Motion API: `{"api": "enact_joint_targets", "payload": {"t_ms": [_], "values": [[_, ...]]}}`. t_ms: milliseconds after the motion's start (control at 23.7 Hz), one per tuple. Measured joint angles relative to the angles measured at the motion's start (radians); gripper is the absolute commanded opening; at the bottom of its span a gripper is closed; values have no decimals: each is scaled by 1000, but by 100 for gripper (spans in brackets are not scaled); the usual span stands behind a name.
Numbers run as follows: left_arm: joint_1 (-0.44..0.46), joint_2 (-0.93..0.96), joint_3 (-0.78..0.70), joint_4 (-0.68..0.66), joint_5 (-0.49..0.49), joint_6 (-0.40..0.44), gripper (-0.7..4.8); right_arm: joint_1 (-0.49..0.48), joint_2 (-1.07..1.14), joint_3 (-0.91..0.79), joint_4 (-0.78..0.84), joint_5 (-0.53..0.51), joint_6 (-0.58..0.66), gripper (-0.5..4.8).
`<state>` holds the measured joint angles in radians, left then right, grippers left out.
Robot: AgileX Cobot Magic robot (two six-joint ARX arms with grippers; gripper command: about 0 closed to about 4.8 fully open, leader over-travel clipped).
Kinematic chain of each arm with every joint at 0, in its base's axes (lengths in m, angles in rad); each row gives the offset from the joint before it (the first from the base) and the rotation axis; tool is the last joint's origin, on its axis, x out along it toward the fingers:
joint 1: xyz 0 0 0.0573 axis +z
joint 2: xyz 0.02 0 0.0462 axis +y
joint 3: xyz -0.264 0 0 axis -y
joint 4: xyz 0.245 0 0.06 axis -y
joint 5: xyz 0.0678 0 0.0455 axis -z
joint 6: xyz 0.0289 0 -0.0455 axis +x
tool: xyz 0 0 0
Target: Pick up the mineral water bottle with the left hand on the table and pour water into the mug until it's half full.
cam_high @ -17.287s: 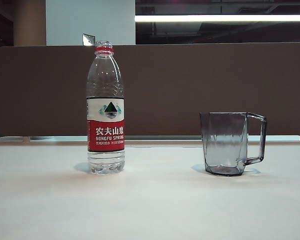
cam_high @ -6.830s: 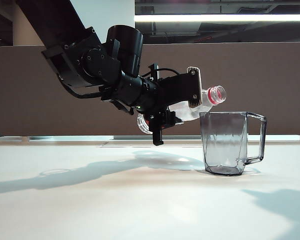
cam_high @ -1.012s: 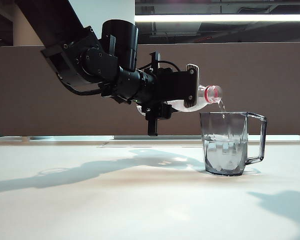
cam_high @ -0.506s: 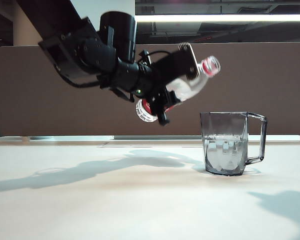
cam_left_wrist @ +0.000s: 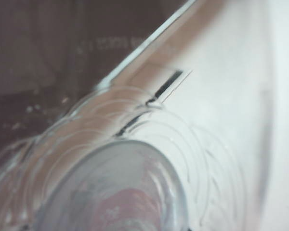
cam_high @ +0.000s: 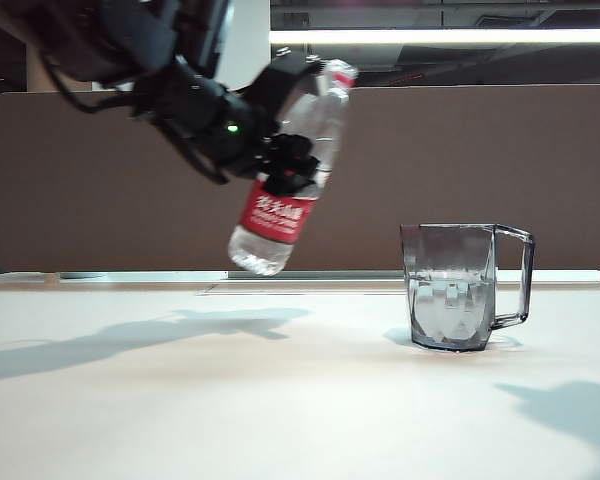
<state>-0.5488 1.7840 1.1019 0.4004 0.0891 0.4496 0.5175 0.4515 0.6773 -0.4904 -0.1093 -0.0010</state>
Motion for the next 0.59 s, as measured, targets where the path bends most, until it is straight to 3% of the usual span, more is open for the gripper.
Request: {"api": "enact_joint_targets", "payload": {"t_ms": [253, 337, 422, 590], "values": [[39, -140, -194, 107, -1, -133, 174, 0, 0, 0, 0, 0, 0, -2], [39, -164, -262, 159, 0, -193, 174, 0, 0, 0, 0, 0, 0, -2], [60, -198, -359, 242, 3, -305, 174, 0, -1, 0, 0, 0, 0, -2], [95, -232, -431, 284, 0, -395, 174, 0, -1, 0, 0, 0, 0, -2]]}}
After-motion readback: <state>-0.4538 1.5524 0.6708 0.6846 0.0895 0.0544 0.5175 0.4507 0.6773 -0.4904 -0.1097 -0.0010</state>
